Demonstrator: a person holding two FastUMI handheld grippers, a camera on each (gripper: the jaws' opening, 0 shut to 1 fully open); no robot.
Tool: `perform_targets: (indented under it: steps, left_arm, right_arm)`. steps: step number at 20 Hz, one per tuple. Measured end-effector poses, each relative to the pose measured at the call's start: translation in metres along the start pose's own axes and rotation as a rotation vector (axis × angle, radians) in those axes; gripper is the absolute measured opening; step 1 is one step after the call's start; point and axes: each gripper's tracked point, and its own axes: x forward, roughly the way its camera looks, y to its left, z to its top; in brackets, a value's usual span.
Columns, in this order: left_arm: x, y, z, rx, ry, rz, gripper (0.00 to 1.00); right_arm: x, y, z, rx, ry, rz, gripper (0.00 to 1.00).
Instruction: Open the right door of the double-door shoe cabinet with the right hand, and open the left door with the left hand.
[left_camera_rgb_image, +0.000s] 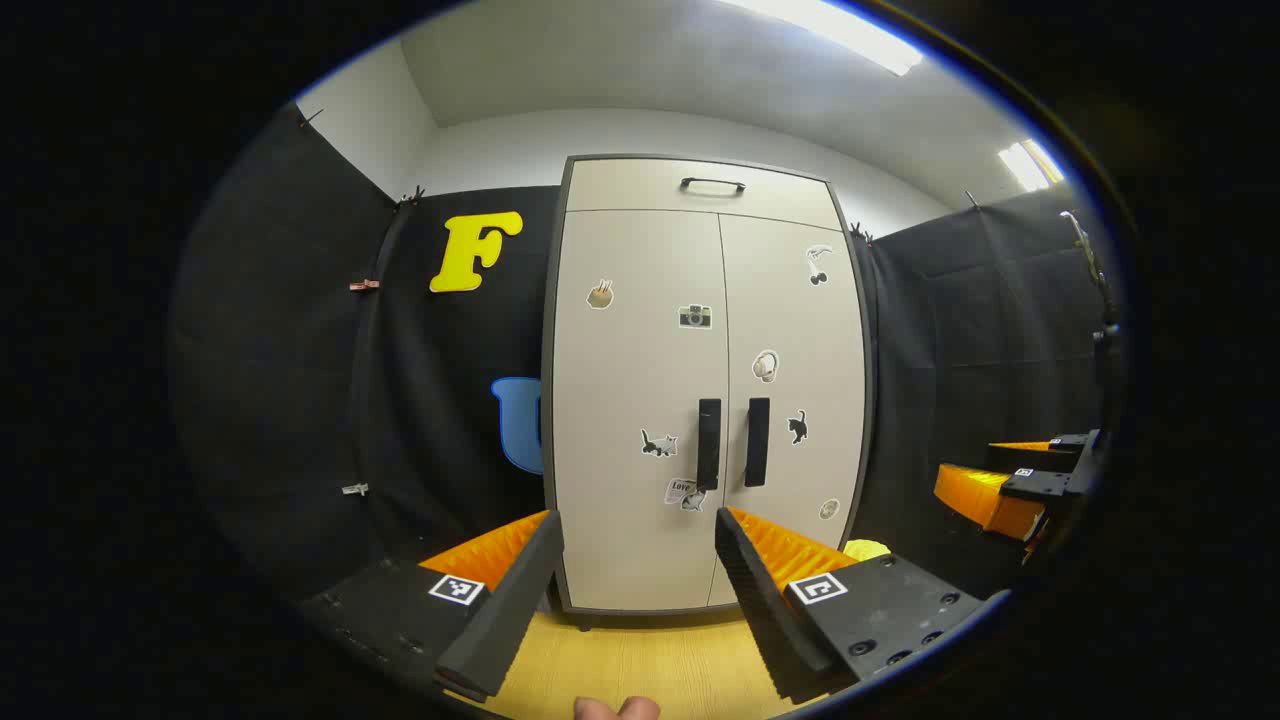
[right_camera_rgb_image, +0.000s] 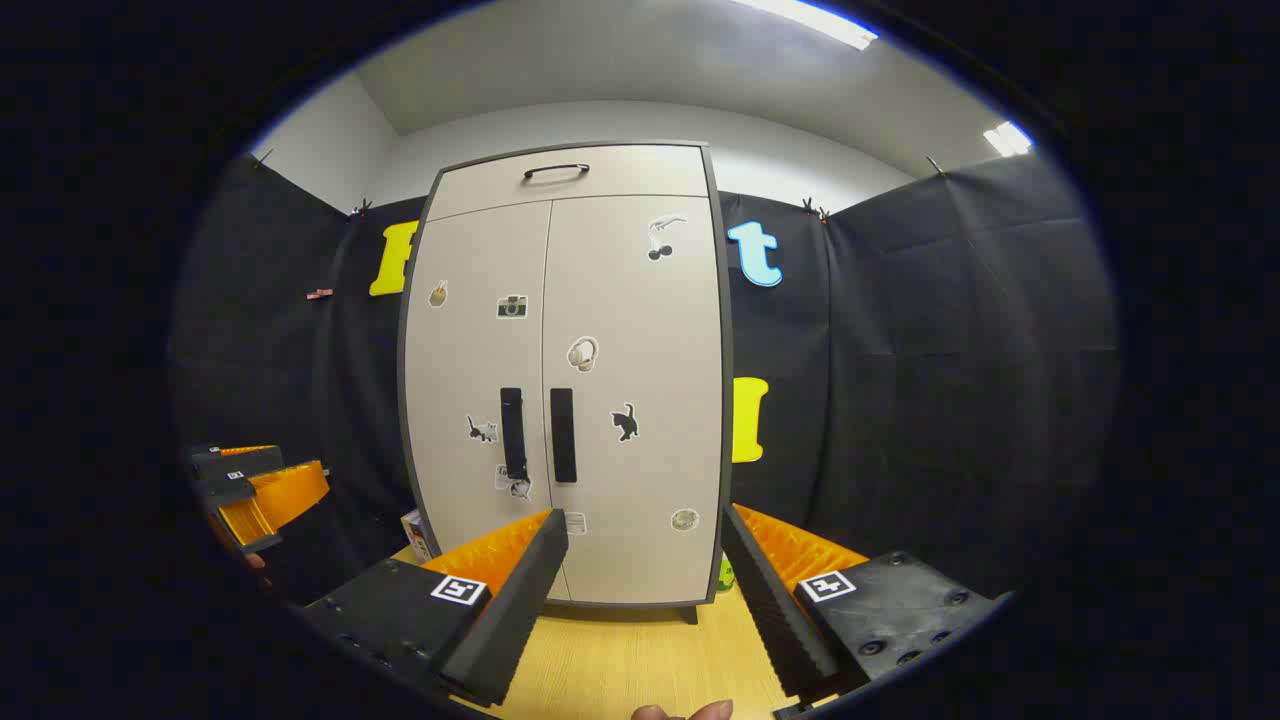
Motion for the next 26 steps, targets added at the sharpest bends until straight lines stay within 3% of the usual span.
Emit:
perform_targets:
  steps: [20, 26]
  left_arm:
    - [0.0, 0.006, -0.001, 0.009, -0.002, 0.007, 0.95]
    - [0.001, 0.013, -0.004, 0.015, 0.001, 0.018, 0.95]
  right_arm:
    - [-0.001, 0.001, 0.007, -0.031, -0.019, -0.007, 0.97]
    - [0.026, 0.024, 0.025, -0.009, -0.039, 0.026, 0.97]
